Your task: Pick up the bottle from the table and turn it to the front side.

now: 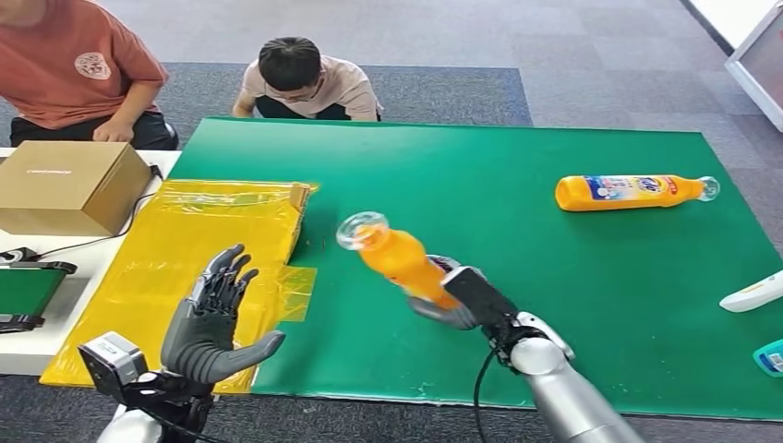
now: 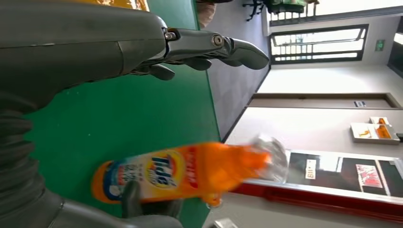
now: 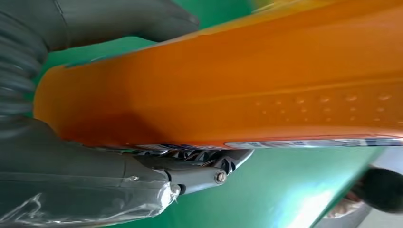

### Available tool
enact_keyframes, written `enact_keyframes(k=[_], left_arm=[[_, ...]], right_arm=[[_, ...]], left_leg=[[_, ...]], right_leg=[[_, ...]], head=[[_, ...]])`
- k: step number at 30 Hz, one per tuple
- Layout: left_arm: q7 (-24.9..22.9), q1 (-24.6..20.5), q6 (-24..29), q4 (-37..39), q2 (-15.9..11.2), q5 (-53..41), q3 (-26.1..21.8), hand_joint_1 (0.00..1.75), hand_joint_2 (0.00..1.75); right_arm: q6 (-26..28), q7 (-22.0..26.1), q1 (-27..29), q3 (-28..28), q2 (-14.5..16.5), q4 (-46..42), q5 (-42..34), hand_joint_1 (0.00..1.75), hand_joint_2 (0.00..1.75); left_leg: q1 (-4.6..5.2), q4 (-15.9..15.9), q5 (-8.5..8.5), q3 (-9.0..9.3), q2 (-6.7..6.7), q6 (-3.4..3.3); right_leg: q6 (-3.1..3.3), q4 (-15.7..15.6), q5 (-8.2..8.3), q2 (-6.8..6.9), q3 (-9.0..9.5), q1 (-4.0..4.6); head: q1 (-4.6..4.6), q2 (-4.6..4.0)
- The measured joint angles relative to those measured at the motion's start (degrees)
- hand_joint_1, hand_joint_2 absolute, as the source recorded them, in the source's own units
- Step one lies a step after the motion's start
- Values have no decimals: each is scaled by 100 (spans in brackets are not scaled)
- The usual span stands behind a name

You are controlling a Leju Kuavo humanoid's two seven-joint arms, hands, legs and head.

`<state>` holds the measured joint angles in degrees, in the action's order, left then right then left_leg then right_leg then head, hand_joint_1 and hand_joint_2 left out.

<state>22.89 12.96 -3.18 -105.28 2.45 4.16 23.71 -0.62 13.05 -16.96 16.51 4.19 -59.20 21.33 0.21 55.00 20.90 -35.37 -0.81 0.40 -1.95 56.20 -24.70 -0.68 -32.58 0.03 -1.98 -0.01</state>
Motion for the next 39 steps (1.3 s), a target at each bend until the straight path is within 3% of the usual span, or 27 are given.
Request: enact_keyframes(k=[5, 9, 23, 39], left_arm=[[98, -51, 78, 2, -44, 67, -23, 0, 175], [119, -146, 120, 5, -58, 60, -98, 0, 175], [-582, -894, -456, 198, -110, -320, 80, 0, 175], [-1096, -1673, -952, 569, -428, -750, 860, 0, 175]], right_arm=[[-453, 210, 275, -382, 44, -642, -1737, 175, 175], [-388, 262, 453, -353, 78, -1115, -2003, 175, 175], [988, 468, 585, 1276, 227, -1504, 494, 175, 175], [1042, 108, 275, 2068, 269, -1369, 1144, 175, 175]], left_leg=[[1, 0, 0, -3, 2, 0], [1, 0, 1, -4, 2, 0], [0, 0, 2, -6, 3, 1], [-1, 0, 0, -7, 3, 2]], right_leg=[[0, 0, 2, -1, -5, -1], [1, 0, 1, -2, -6, -1], [4, 1, -3, -2, -10, 1], [4, 1, -1, -2, -11, 1]], head=[[1, 1], [-1, 0], [-1, 0], [-1, 1]])
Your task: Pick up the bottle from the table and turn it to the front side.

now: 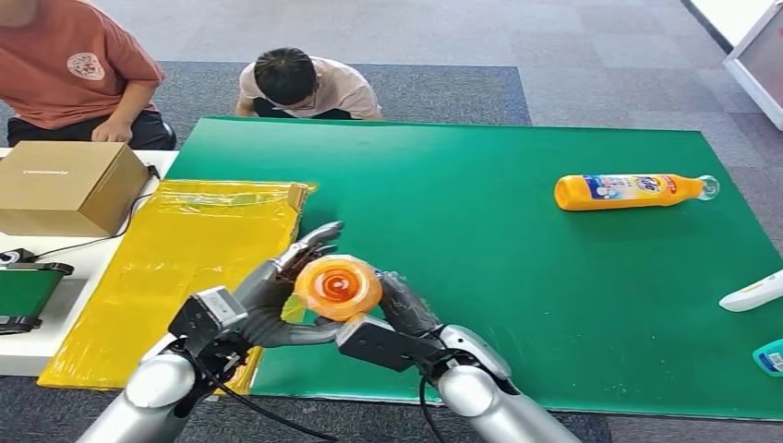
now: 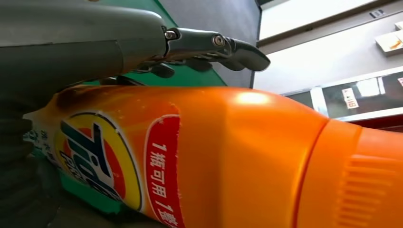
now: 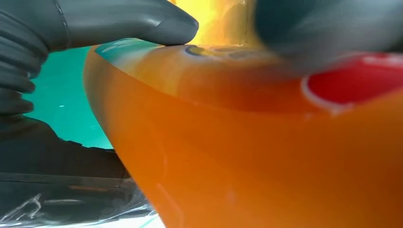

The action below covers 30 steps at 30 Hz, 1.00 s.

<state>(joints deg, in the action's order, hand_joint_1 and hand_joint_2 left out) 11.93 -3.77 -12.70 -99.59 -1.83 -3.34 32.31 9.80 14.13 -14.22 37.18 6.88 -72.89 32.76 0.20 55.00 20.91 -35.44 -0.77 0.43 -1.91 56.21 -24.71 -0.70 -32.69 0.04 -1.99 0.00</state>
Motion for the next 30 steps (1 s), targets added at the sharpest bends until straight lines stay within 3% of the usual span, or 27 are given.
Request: enact_keyframes(k=[15, 19, 23, 24, 27, 28, 30], left_arm=[[-306, -644, -355, 391, -525, -166, 437, 0, 175], [-295, -660, -276, 412, -560, -265, 478, 174, 175], [-271, -640, -165, 418, -579, -359, 489, 175, 175], [-260, -624, -107, 418, -579, -411, 489, 175, 175], [-232, -561, 77, 415, -566, -609, 487, 175, 175], [-224, -543, 141, 413, -557, -688, 486, 175, 175], [-214, -507, 282, 403, -531, -866, 480, 175, 175]], right_arm=[[76, -42, -227, 154, 15, 573, 300, 175, 175], [65, -42, -247, 159, 29, 653, 304, 175, 175], [62, -63, -276, 159, 32, 717, 312, 175, 175], [62, -80, -279, 154, 33, 736, 319, 165, 175], [67, -124, -281, 121, 44, 814, 340, 74, 175], [67, -132, -283, 110, 49, 849, 341, 53, 175], [61, -150, -288, 80, 62, 935, 326, 70, 175]], left_leg=[[0, 0, 0, -2, 0, 0], [0, 0, 0, -2, 0, 0], [0, 0, 0, -3, 0, 0], [0, 0, 0, -3, 0, 0], [0, 0, 0, -3, 0, 0], [0, 0, 0, -3, 0, 0], [0, 0, 0, -3, 0, 0]], right_leg=[[0, 1, 0, 0, 0, 0], [0, 0, 0, 0, -1, 0], [0, 0, 0, 0, -2, 0], [0, 0, 0, 0, -2, 0], [0, 0, 0, 0, -3, 0], [0, 0, 0, 0, -3, 0], [0, 0, 0, 0, -3, 0]], head=[[1, -1], [0, 0], [0, -1], [0, -1], [0, 0], [0, 0], [0, 0]])
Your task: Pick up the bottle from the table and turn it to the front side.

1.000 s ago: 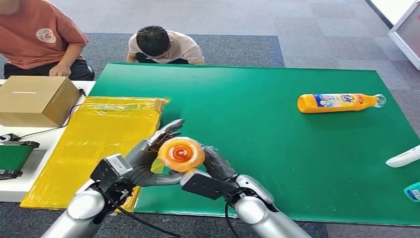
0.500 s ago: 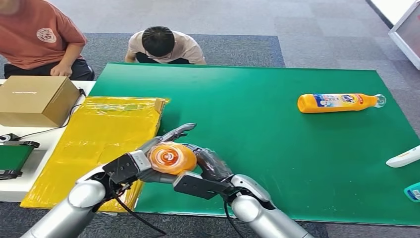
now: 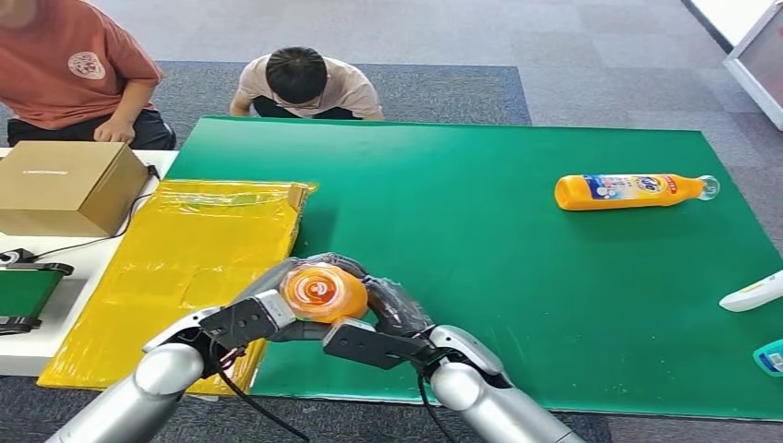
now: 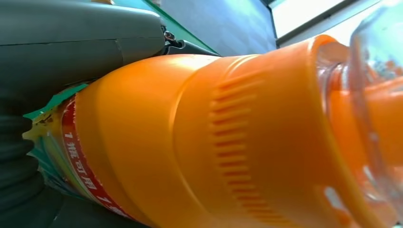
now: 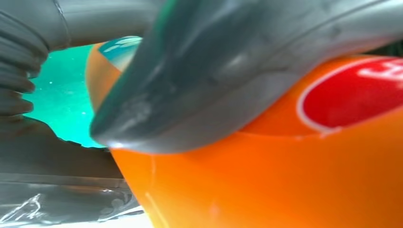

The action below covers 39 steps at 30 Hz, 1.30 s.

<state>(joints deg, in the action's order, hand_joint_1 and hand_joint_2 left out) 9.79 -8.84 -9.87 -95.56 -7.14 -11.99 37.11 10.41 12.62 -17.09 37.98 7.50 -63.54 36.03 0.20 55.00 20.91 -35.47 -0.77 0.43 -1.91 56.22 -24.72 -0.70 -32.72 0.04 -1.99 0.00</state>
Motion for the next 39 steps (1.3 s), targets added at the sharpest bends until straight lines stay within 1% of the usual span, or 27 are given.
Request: enact_keyframes(k=[1, 2, 4, 5, 6, 8, 10, 13, 15, 18, 21, 25, 28, 31, 34, 39], left_arm=[[2, 26, 85, -10, 17, -101, -5, 175, 175], [2, 61, 179, -24, 38, -204, -13, 175, 175], [3, 146, 397, -57, 90, -443, -37, 175, 175], [5, 185, 519, -79, 120, -587, -55, 175, 175], [14, 218, 650, -106, 147, -757, -77, 175, 175], [66, 269, 920, -189, 193, -1090, -132, 175, 175], [152, 328, 1315, -308, 244, -1548, -172, 175, 175], [202, 427, 2218, -461, 316, -2607, -202, 175, 175], [151, 482, 2733, -524, 331, -3176, -232, 175, 175], [-39, 565, 3217, -544, 342, -3803, -283, 175, 175], [-323, 647, 3511, -519, 346, -4424, -328, 175, 175], [-813, 781, 3737, -381, 354, -5413, -417, 175, 175], [-1202, 876, 3850, -167, 360, -6229, -522, 175, 175], [-1529, 961, 4023, 203, 372, -7049, -666, 175, 175], [-1599, 978, 4315, 807, 371, -7501, -805, 175, 175], [-1438, 809, 4745, 1879, 371, -7568, -985, 175, 175]], right_arm=[[-3, -6, -2, -25, 8, 47, -18, 76, 175], [-6, -9, -2, -56, 18, 89, -38, 68, 175], [-17, -1, 8, -126, 37, 144, -71, 24, 175], [-25, -1, 20, -163, 46, 160, -81, 5, 175], [-34, -18, 36, -206, 54, 174, -93, 0, 175], [-52, -105, 79, -321, 62, 208, -134, 0, 175], [-97, -228, 107, -482, 62, 271, -243, 0, 175], [-170, -318, 106, -763, 62, 415, -536, 0, 175], [-181, -316, 94, -964, 62, 525, -704, 0, 175], [-166, -296, 69, -1232, 63, 643, -908, 0, 175], [-130, -270, 53, -1486, 61, 702, -1072, 0, 175], [-101, -258, 68, -1796, 60, 580, -1203, 0, 175], [-14, -227, 105, -1994, 58, 322, -1271, 0, 175], [168, -101, 166, -2166, 57, -97, -1394, 0, 175], [306, 44, 220, -2273, 52, -641, -1543, 0, 175], [303, 285, 288, -2262, 21, -1497, -1906, 0, 175]], left_leg=[[0, 0, 0, 0, 0, 0], [0, 0, 0, 0, 0, 0], [0, 0, 0, 0, 0, 0], [0, 0, 0, -1, 0, 0], [0, 0, 0, -1, 0, 0], [0, 0, 0, -3, 0, 0], [0, 0, 0, -5, 0, -1], [1, 0, 0, -5, 0, -1], [1, 0, 0, -5, 0, -1], [1, 0, 0, -5, 0, 0], [1, 0, 0, -5, 1, 0], [1, 0, 0, -6, 1, 0], [1, 0, 1, -6, 1, -1], [1, 0, 1, -6, 1, -1], [0, 0, 0, -6, 2, 0], [0, 0, 0, -6, 3, 0]], right_leg=[[0, 0, 0, 0, 0, 0], [0, 0, 0, 0, -1, 0], [0, 0, 0, 0, -2, 0], [0, 0, 0, 0, -2, 0], [0, 0, 0, 0, -3, 0], [0, 0, 0, 1, -2, 0], [0, 0, 0, 0, -2, 0], [-1, 0, 1, 0, -3, -1], [-1, 0, 1, 1, -2, -1], [0, 0, 1, 0, -4, 0], [0, 0, 1, 0, -4, 0], [-1, 0, 1, 0, -6, -1], [-1, -1, 1, 0, -6, -1], [-1, -1, 1, 0, -7, -1], [0, -1, 1, -1, -9, -1], [1, 0, 1, -1, -10, 0]], head=[[0, 0], [0, 0], [1, 0], [1, 0], [1, -1], [-1, -1], [-1, 0], [-1, -1], [0, -1], [-1, -1], [1, -2], [1, 0], [0, 0], [0, 0], [0, -2], [-1, -1]])
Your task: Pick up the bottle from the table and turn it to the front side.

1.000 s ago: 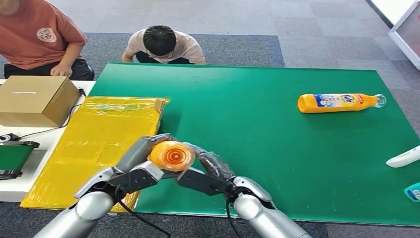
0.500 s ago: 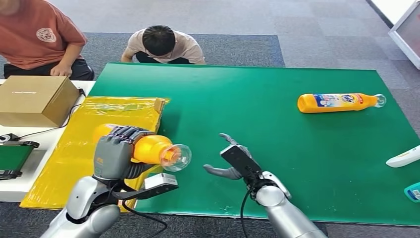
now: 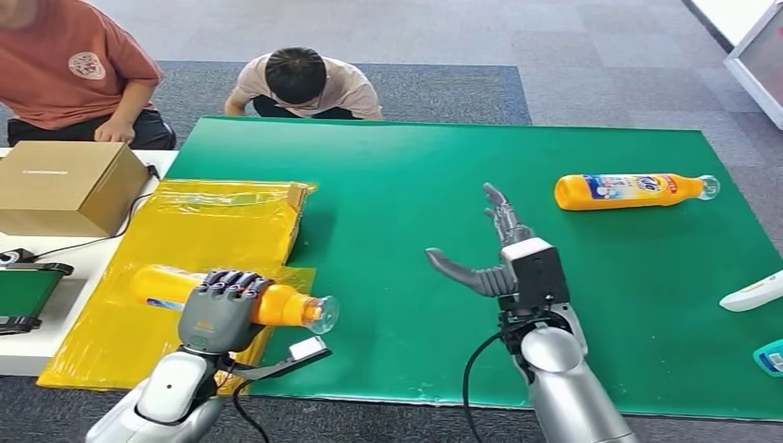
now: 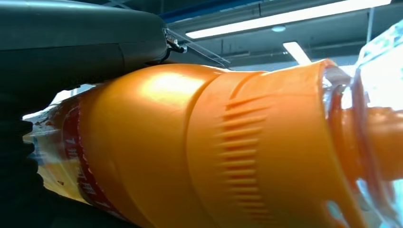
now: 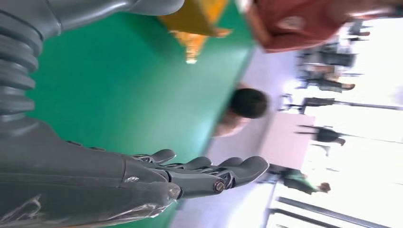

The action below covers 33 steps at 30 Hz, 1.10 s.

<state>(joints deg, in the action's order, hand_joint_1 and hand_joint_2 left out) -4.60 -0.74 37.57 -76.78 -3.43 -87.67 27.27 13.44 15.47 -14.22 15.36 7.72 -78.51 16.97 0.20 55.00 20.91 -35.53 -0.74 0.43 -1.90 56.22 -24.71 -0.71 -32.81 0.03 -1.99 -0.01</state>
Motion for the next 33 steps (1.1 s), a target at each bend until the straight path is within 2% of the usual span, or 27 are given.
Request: enact_keyframes(k=[6, 8, 10, 12, 16, 19, 26, 33], left_arm=[[251, -263, 181, 776, -2, -11, -215, 175, 175], [257, -329, 194, 852, -3, -21, -246, 137, 175], [146, -389, 201, 892, -16, -25, -246, 50, 175], [-141, -449, 210, 904, -70, -27, -184, 0, 175], [-891, -602, 217, 904, -295, -29, 182, 0, 175], [-1086, -674, 210, 905, -413, -26, 461, 0, 175], [-111, -611, -65, 981, -334, 17, 494, 0, 175], [218, -412, -94, 885, -152, 31, 228, 0, 175]], right_arm=[[-67, 163, 100, 324, -107, -777, -119, 0, 175], [-28, 192, 143, 477, -147, -952, -69, 0, 175], [50, 204, 189, 622, -189, -1098, -5, 0, 175], [126, 206, 256, 736, -238, -1221, 27, 0, 175], [198, 206, 428, 849, -320, -1367, 31, 0, 175], [206, 210, 514, 874, -351, -1428, 16, 0, 175], [124, 281, 642, 879, -379, -1703, 37, 0, 175], [92, 280, 694, 879, -387, -1901, 176, 0, 175]], left_leg=[[0, 0, 0, -1, 0, 0], [0, 0, 0, -1, 0, 0], [0, 0, 1, -1, 0, 0], [0, 0, 1, -1, 0, 0], [0, 0, 0, -1, -1, 0], [0, 0, 0, -1, 0, 0], [1, 0, 2, -3, 0, -1], [0, 0, 1, -3, 0, -1]], right_leg=[[0, 0, 0, 0, 1, 0], [-1, 0, 0, 0, 1, 0], [0, 0, 0, 0, 0, 0], [0, 0, -1, 0, 0, 0], [1, 0, -1, 0, 0, 0], [1, 0, -1, 0, 1, 0], [0, 0, -2, 0, 1, -1], [1, 0, -1, 0, 0, 0]], head=[[1, 0], [1, 0], [0, 0], [0, -1], [-1, 1], [0, 0], [1, 0], [1, 0]])
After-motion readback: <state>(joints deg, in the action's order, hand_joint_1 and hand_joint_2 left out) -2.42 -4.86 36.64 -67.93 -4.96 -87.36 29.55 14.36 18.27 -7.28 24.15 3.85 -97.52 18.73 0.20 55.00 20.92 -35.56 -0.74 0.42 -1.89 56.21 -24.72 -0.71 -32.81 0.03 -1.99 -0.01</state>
